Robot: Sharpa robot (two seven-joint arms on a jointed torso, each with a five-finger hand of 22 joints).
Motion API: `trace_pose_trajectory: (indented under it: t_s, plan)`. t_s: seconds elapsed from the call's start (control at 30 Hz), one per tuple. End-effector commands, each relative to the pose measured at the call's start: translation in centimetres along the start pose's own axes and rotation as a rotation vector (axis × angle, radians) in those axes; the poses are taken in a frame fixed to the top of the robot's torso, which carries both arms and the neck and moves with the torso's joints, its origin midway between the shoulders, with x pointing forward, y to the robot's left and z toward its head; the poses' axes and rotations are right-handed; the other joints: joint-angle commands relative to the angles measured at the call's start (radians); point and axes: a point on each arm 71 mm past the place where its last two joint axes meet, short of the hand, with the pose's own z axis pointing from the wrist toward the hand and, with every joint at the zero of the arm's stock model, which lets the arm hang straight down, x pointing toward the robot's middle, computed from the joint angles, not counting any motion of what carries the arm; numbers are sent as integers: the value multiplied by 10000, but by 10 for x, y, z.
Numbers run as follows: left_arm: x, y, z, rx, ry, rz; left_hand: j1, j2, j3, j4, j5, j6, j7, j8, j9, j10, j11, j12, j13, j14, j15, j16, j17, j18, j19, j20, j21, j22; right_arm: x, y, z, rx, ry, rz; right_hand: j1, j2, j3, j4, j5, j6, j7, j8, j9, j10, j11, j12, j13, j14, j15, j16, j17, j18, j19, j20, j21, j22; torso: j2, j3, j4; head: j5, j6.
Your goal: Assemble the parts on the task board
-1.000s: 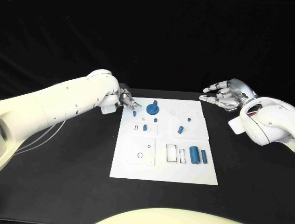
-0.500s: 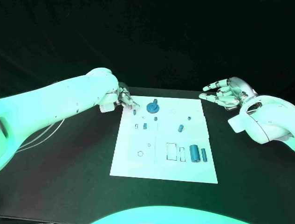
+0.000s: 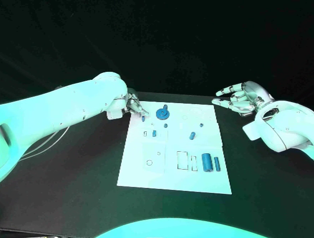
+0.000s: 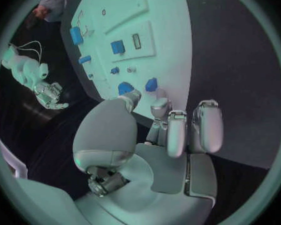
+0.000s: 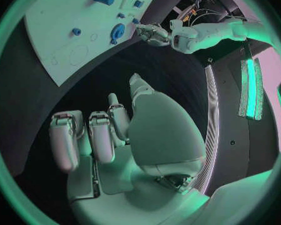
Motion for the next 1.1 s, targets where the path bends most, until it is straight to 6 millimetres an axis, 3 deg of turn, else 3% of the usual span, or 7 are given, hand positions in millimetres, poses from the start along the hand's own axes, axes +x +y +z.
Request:
trace_pose_trajectory:
  t_s: [0.03, 0.7, 1.1]
  plan:
    - [3, -3, 0, 92, 259, 62, 128, 6, -75, -1, 43, 135, -27, 26, -16, -27, -10, 31, 27, 967, 38, -16, 2501, 53, 18, 69, -46, 196, 1, 1, 0, -133, 77, -32, -59, 14, -56, -18, 67, -44, 22, 49, -9, -79, 2, -15, 489, 793, -85, -47, 1613, 59, 794, -63, -15, 2295, 5, 2, -2, 0, -7]
    - [5, -2, 3, 52, 303, 23, 453, 173, -39, -37, 46, 374, -128, 118, -42, 40, -98, 88, 78, 978, -32, 1, 2526, 49, 33, 33, -36, 225, 1, 2, 0, -145, 85, -28, -57, 24, -47, -25, 79, -37, 18, 66, -11, -64, -1, 1, 501, 794, -89, -47, 1618, 59, 795, -65, -15, 2296, 7, 4, 4, -23, -45]
    - [5, -2, 4, 59, 296, -13, 1117, 382, 211, -152, 36, 479, -247, 277, 6, 73, -206, 98, 85, 983, -128, 8, 2537, 46, 38, -39, -35, 247, 1, 2, 0, -145, 87, -29, -57, 24, -47, -25, 79, -37, 18, 66, -11, -64, -1, 1, 501, 794, -89, -47, 1618, 59, 795, -65, -15, 2296, 2, 6, 3, -26, -85]
